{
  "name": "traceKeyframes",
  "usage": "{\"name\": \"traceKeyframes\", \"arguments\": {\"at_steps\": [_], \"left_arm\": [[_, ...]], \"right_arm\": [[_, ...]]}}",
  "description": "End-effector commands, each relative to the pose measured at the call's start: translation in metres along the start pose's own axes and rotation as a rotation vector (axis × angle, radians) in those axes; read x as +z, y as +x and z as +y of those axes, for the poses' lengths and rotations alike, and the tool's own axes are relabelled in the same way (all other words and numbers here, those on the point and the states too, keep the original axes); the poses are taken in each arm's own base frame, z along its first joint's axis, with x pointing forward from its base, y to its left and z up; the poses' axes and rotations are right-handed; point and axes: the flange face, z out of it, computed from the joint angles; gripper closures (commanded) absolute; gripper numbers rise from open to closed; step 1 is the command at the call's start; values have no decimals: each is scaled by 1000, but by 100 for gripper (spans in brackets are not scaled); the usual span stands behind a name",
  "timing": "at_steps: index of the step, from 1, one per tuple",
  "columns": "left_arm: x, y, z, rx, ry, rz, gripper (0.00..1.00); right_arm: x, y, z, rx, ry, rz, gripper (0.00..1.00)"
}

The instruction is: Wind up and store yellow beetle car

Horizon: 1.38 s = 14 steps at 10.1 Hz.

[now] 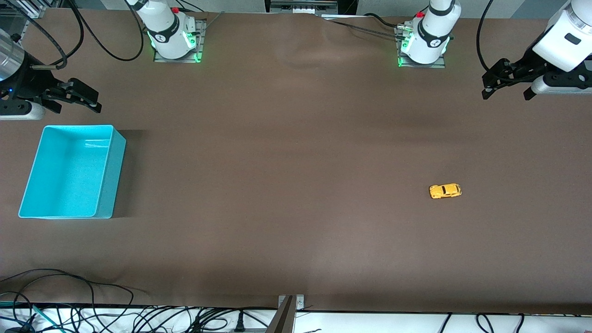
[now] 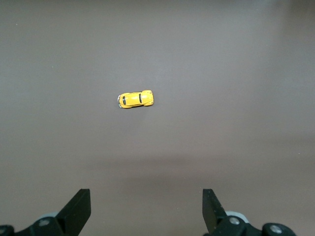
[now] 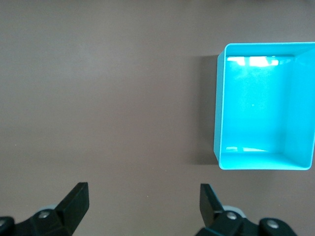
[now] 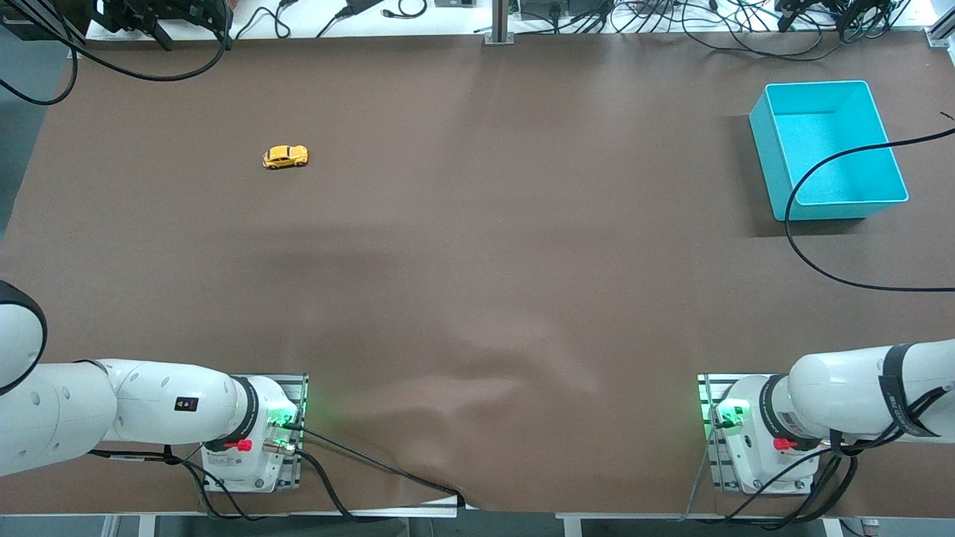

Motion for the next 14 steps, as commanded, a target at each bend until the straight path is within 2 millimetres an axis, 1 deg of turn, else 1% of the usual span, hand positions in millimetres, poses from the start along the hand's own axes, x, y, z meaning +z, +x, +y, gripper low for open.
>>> {"name": "traceKeyframes", "arguments": {"at_steps": [1, 2, 3, 5, 6, 7, 8, 11, 14], "left_arm": [[-4, -4, -5, 4, 11, -7, 0], [-3, -4, -5, 6, 12, -10, 0], [5, 1, -9, 0, 14, -25, 0], [7, 2, -8, 0, 14, -28, 0], [7, 3, -11, -5, 13, -30, 0], [7, 3, -12, -10, 13, -28, 0], [8, 4, -19, -22, 12, -31, 0], [7, 4, -22, -28, 13, -28, 0], [8, 4, -21, -30, 13, -31, 0]], "right_arm": [[-7, 0, 3, -2, 10, -7, 0], [-8, 0, 4, -1, 10, -4, 0], [-8, 0, 5, 5, 10, -3, 0], [-5, -1, 4, -5, 10, -23, 0], [-2, -2, 7, 4, 12, -41, 0], [0, 1, 15, 17, 21, -45, 0], [0, 1, 18, 25, 24, -45, 0], [0, 1, 16, 34, 23, -44, 0], [1, 2, 16, 33, 24, -43, 0]]}}
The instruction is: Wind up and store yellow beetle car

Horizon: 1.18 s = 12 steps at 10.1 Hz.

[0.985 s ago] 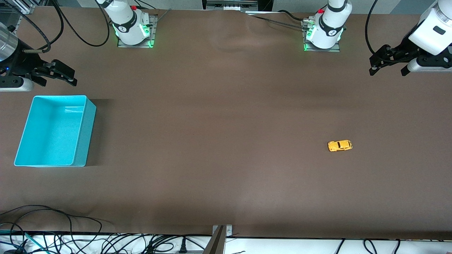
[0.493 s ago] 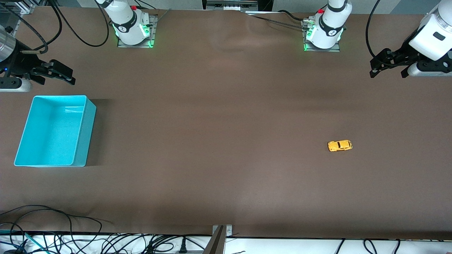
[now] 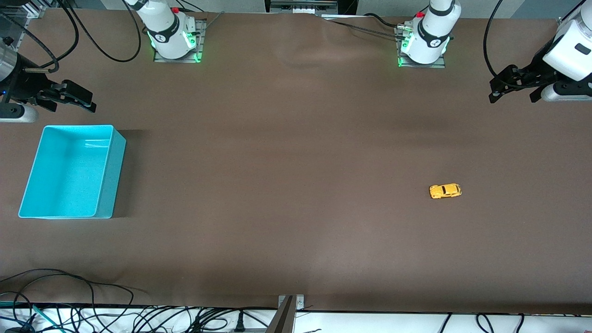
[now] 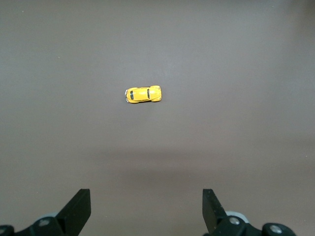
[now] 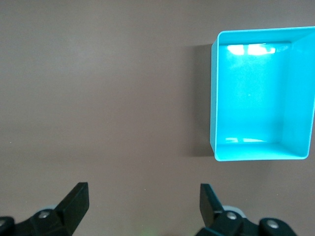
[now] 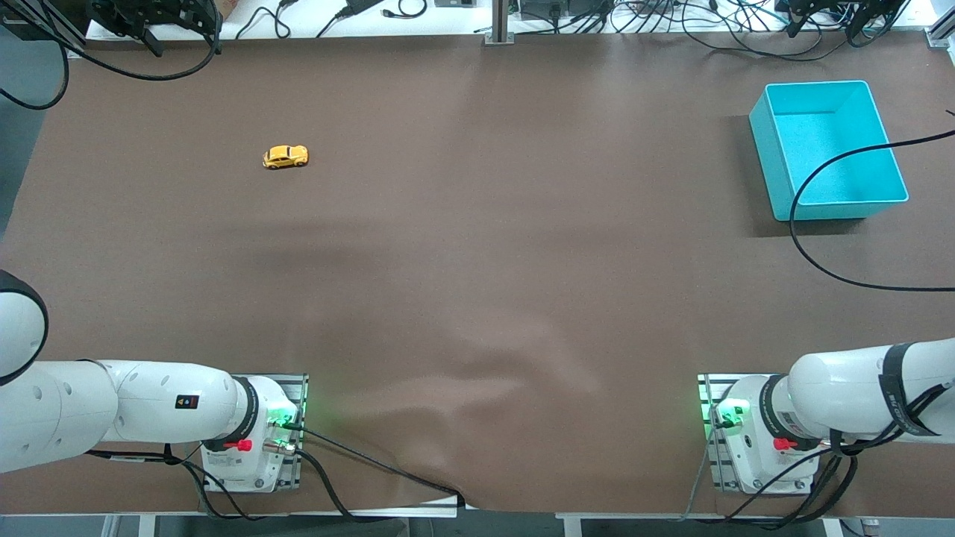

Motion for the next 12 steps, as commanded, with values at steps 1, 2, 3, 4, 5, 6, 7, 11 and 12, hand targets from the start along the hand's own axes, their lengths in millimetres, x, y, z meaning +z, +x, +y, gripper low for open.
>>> {"name": "traceKeyframes", "arguments": {"at_steps": [1, 2, 3, 4, 5, 6, 7, 11, 12], "left_arm": [[-2, -1, -3, 7, 14, -4, 0], [-2, -1, -3, 7, 12, -3, 0], [-2, -1, -3, 6, 14, -4, 0], [-2, -1, -3, 7, 14, -4, 0], [-2, -1, -3, 9, 14, -4, 0], [-2, -1, -3, 9, 14, -3, 0], [-1, -1, -3, 9, 14, -4, 0], [0, 0, -5, 7, 14, -4, 0], [4, 4, -5, 15, 17, -9, 0]], "right_arm": [[-6, 1, -1, 2, 22, -4, 0], [-6, 2, -1, 2, 24, 0, 0], [-6, 2, -1, 2, 23, 2, 0], [-6, 2, 0, 3, 23, 3, 0], [-6, 3, 0, 3, 23, 3, 0], [-2, 5, 1, 4, 25, -3, 0], [-3, 5, 1, 1, 24, 0, 0], [-1, 7, 14, 11, 26, -3, 0], [-1, 7, 13, 10, 26, -3, 0]]}}
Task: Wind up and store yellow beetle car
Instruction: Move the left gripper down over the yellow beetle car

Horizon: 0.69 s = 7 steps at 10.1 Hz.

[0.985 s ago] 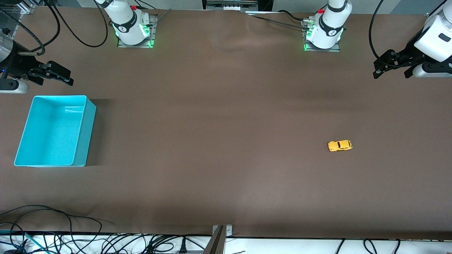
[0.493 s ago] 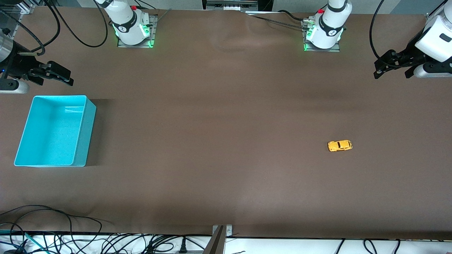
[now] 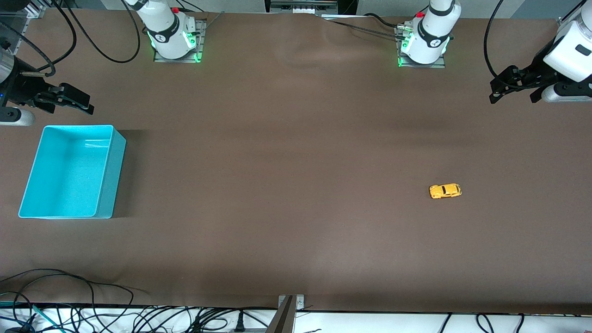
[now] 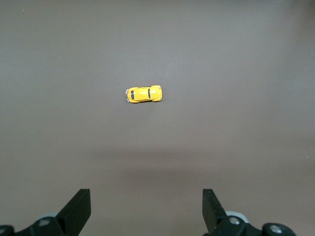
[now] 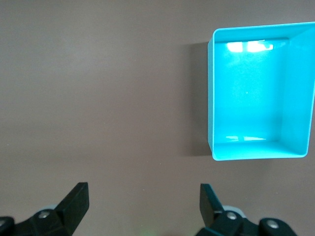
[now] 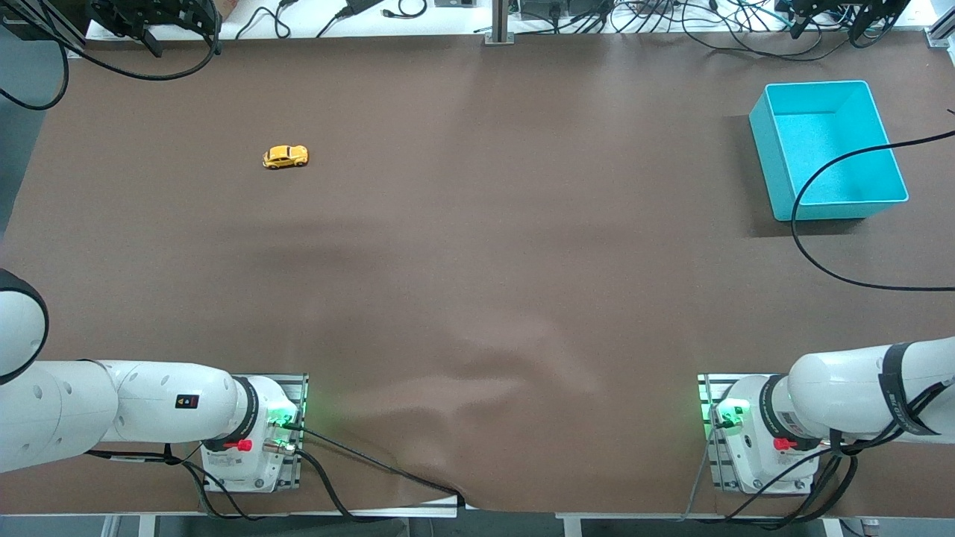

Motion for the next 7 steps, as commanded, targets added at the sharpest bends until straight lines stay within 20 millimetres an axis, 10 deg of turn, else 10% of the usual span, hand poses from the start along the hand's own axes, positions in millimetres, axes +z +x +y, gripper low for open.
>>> {"name": "traceKeyframes", "arguments": {"at_steps": [1, 7], "left_arm": [[9, 8, -4, 25, 19, -10, 0], [68, 64, -12, 421, 7, 11, 0]], "right_arm": [[-6, 2, 1, -10, 23, -1, 0], [-7, 3, 2, -8, 26, 8, 0]]}}
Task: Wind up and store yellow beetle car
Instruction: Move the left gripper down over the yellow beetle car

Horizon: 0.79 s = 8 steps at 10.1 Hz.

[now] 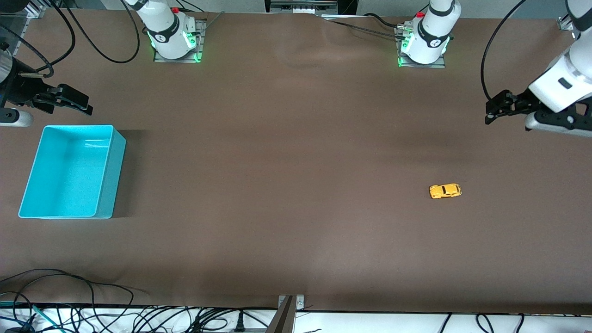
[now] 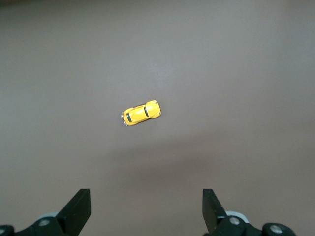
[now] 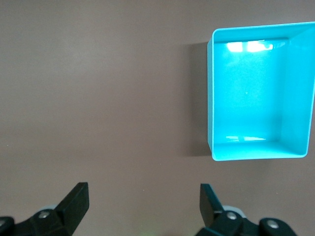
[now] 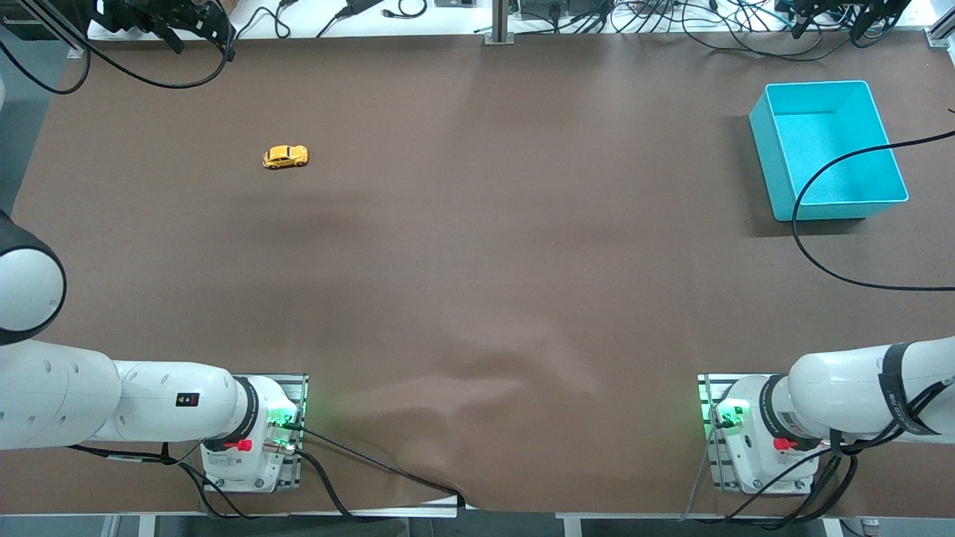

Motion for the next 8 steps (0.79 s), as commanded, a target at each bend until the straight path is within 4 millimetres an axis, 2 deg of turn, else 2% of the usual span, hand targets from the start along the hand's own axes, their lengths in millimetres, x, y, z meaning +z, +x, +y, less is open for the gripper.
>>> {"name": "traceKeyframes", "arguments": {"at_steps": [1, 5, 8], "left_arm": [[26, 22, -9, 212, 8, -6, 0], [121, 63, -42, 665, 3, -1, 0], [195, 79, -41, 942, -25, -31, 0]], "right_arm": [[-7, 3, 1, -9, 25, 9, 0], [-7, 2, 2, -7, 25, 8, 0], [-2, 6, 5, -2, 26, 0, 0]]}}
